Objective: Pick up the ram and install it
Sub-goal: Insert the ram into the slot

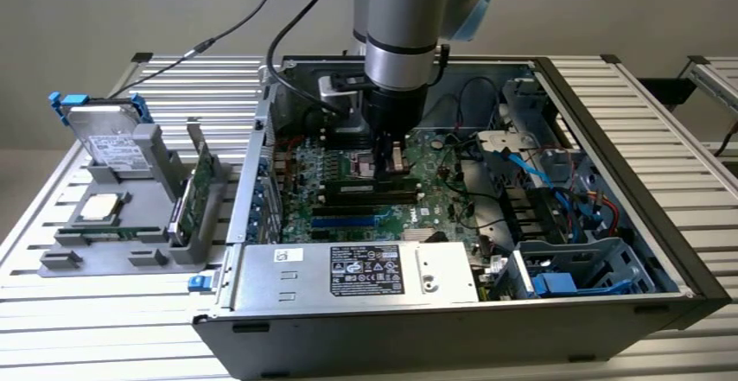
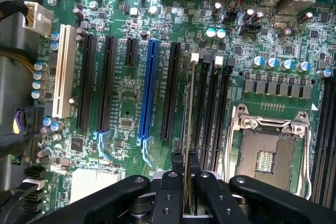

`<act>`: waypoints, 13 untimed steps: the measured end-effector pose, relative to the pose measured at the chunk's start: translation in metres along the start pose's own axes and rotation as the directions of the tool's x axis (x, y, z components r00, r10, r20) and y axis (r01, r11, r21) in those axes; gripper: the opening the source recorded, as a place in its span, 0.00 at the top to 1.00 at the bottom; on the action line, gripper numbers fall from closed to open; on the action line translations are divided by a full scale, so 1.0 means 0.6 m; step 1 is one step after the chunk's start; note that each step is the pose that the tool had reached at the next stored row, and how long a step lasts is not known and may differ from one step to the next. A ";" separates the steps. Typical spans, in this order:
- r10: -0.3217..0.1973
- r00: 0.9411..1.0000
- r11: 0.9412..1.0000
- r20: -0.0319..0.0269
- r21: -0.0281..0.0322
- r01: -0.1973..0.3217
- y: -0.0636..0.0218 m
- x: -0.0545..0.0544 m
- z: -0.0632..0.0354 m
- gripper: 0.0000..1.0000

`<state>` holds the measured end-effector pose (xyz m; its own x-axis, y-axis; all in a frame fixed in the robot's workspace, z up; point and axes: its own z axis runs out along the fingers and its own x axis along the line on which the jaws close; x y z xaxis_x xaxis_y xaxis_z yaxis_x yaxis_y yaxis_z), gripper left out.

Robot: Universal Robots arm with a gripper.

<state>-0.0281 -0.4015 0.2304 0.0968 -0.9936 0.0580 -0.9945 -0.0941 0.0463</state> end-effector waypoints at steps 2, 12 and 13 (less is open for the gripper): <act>0.003 1.000 1.000 0.000 0.000 -0.003 -0.001 -0.001 0.001 0.86; 0.034 0.999 0.999 0.001 -0.002 -0.034 -0.001 -0.002 0.002 0.86; 0.034 0.999 0.999 0.001 -0.002 -0.034 -0.001 -0.002 0.002 0.86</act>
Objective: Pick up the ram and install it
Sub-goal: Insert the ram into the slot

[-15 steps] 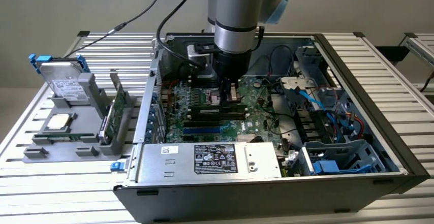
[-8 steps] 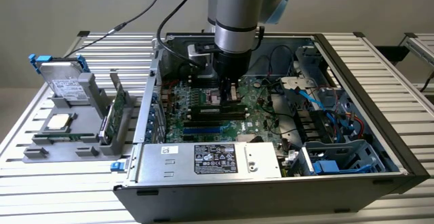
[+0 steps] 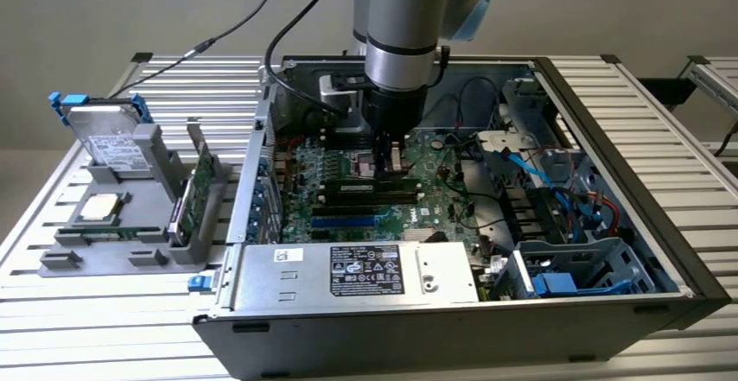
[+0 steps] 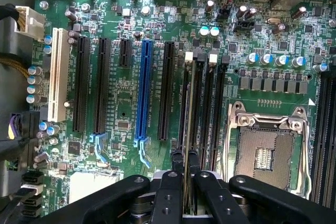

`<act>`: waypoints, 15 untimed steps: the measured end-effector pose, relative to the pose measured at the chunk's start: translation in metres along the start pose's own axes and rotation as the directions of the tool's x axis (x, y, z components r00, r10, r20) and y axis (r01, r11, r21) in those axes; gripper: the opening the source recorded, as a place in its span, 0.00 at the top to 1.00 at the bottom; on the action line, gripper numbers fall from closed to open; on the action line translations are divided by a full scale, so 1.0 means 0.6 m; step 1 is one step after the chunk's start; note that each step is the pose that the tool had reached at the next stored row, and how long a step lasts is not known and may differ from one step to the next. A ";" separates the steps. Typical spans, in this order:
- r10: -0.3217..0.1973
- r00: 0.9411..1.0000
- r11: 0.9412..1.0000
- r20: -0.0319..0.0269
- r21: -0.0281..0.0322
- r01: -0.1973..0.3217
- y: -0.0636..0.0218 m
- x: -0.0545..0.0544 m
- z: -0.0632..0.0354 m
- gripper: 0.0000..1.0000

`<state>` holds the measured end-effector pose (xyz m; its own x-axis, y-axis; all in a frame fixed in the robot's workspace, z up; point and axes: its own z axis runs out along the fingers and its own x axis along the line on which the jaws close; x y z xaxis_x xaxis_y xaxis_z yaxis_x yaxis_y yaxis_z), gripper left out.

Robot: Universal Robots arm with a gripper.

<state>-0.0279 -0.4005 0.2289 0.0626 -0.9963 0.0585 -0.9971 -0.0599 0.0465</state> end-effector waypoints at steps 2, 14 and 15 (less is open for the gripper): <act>0.000 1.000 1.000 0.000 0.000 0.000 0.000 0.000 0.001 0.86; 0.000 1.000 1.000 -0.002 0.000 0.000 0.000 0.000 0.007 0.86; 0.000 1.000 1.000 -0.002 0.000 0.000 0.000 0.000 0.007 0.86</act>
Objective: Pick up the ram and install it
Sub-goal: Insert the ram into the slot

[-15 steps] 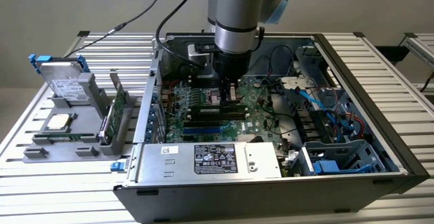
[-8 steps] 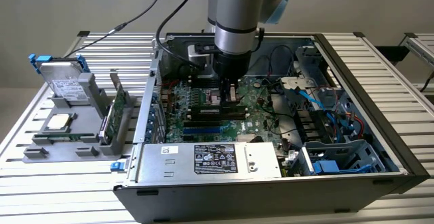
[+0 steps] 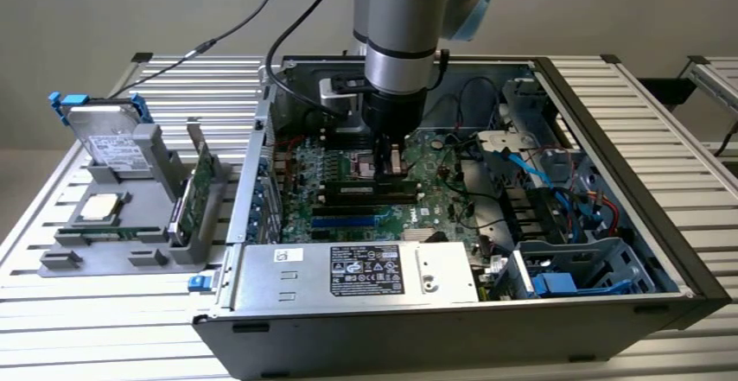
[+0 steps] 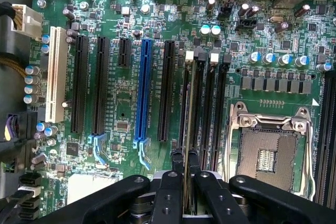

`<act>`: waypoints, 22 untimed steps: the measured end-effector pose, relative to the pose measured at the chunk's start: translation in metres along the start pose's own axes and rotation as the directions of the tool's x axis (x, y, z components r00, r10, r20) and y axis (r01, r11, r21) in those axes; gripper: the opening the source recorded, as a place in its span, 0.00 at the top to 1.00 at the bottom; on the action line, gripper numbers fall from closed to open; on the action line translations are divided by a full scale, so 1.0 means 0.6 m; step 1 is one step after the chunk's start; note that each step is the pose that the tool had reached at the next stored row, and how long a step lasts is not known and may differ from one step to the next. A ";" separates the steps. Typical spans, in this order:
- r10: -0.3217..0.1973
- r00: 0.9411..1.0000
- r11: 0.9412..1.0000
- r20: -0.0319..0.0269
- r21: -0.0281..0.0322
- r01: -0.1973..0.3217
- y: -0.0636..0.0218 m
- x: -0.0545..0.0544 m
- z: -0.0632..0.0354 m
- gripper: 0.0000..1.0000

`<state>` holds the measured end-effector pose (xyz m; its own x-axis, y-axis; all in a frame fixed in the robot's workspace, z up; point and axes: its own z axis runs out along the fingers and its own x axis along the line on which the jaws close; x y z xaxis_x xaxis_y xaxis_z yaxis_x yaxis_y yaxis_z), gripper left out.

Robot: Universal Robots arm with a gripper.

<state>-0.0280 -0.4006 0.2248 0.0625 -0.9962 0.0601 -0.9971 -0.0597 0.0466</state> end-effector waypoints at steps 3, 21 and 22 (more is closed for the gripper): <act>0.000 1.000 1.000 0.000 0.000 0.000 0.000 0.000 0.000 0.86; -0.001 1.000 1.000 -0.005 -0.001 0.001 -0.001 0.000 0.001 0.86; -0.001 1.000 1.000 -0.006 -0.001 0.001 -0.001 -0.001 0.002 0.86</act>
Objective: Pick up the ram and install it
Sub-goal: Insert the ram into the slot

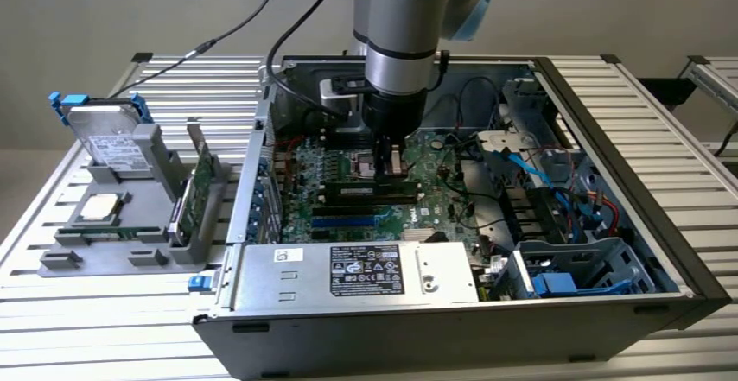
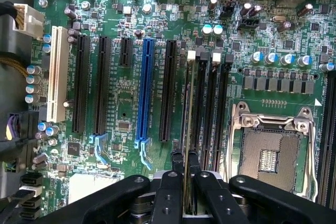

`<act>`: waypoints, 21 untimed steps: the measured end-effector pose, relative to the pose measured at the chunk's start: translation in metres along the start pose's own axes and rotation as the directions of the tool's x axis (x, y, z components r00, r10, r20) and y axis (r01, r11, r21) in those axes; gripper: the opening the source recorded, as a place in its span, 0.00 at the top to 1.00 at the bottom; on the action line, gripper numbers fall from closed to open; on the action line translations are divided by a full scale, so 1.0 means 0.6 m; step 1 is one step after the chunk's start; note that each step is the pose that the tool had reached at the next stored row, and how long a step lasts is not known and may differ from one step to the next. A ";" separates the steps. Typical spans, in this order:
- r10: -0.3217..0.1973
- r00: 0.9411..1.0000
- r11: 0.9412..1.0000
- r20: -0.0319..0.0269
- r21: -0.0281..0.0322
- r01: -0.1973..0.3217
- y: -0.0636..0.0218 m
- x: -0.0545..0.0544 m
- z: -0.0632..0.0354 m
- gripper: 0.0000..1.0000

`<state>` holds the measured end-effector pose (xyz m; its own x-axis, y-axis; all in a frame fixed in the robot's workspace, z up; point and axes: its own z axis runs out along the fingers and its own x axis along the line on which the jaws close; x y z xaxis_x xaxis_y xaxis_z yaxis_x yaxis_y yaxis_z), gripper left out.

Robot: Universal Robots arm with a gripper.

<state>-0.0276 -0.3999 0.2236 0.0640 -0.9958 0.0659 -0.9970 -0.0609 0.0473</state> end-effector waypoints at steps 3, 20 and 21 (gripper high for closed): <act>0.000 1.000 1.000 -0.003 0.000 0.000 0.000 -0.001 0.001 0.86; 0.001 1.000 1.000 -0.018 -0.001 -0.001 -0.001 -0.006 0.004 0.86; 0.001 1.000 1.000 -0.019 -0.001 -0.001 -0.001 -0.006 0.005 0.86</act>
<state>-0.0276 -0.3963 0.2206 0.0640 -0.9943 0.0847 -0.9970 -0.0601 0.0484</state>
